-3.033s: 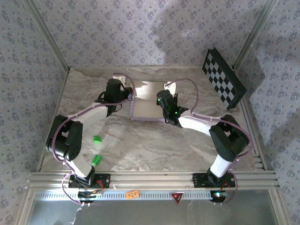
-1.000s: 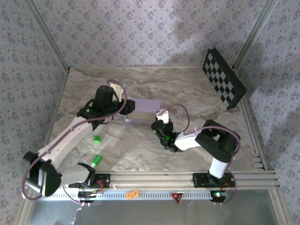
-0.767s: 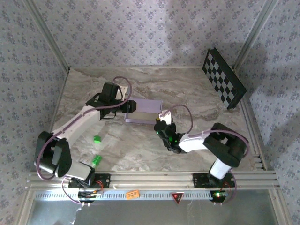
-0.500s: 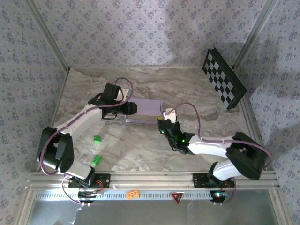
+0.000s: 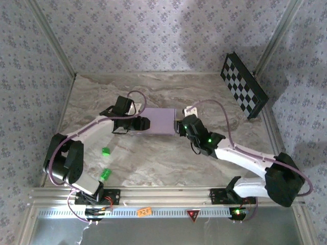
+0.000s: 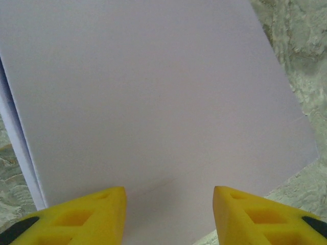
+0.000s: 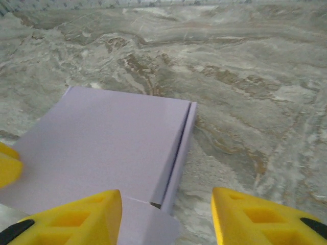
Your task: Fold the paper box
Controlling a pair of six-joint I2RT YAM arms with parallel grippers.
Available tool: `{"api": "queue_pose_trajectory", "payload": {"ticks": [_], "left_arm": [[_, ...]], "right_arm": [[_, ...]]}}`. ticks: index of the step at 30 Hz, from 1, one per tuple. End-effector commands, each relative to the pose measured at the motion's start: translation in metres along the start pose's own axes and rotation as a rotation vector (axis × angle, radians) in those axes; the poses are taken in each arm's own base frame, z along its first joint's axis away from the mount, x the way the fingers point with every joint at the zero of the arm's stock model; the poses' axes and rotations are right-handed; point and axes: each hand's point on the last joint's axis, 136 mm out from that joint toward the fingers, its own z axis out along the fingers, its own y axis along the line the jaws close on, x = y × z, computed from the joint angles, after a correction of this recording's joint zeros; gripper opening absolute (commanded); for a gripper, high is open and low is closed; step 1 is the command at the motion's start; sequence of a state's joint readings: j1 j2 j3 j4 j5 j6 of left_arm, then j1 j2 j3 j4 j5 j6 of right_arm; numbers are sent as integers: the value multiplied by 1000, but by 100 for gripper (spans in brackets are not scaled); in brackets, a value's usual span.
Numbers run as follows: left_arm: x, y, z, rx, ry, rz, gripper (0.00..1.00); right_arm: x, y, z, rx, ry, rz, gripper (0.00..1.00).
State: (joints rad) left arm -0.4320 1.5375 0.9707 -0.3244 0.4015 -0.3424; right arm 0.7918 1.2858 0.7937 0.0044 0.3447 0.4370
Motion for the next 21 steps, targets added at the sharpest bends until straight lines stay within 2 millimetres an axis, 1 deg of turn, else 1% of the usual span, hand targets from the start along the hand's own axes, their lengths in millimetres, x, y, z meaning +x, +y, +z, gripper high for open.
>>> {"api": "queue_pose_trajectory", "payload": {"ticks": [1,2,5,7,12,14,18,21], "left_arm": [[8,2,8,23,21,-33,48],[10,2,10,25,24,-38,48],[11,4,12,26,22,-47,48],[10,3,12,29,19,-48,48],[-9,-5,-6,24,-48,-20,49],[-17,-4,-13,11,-63,-9,49],[-25,4,-16,-26,-55,10,47],[-23,9,-9,-37,-24,16,43]], "right_arm": [[10,16,10,-78,148,44,49],[12,18,15,-95,183,56,48],[9,30,34,-162,253,71,44],[15,37,46,-187,308,82,42],[28,47,69,-215,426,94,38],[23,53,75,-236,437,99,37],[30,52,84,-236,478,111,36],[38,48,89,-225,509,119,36]]}}
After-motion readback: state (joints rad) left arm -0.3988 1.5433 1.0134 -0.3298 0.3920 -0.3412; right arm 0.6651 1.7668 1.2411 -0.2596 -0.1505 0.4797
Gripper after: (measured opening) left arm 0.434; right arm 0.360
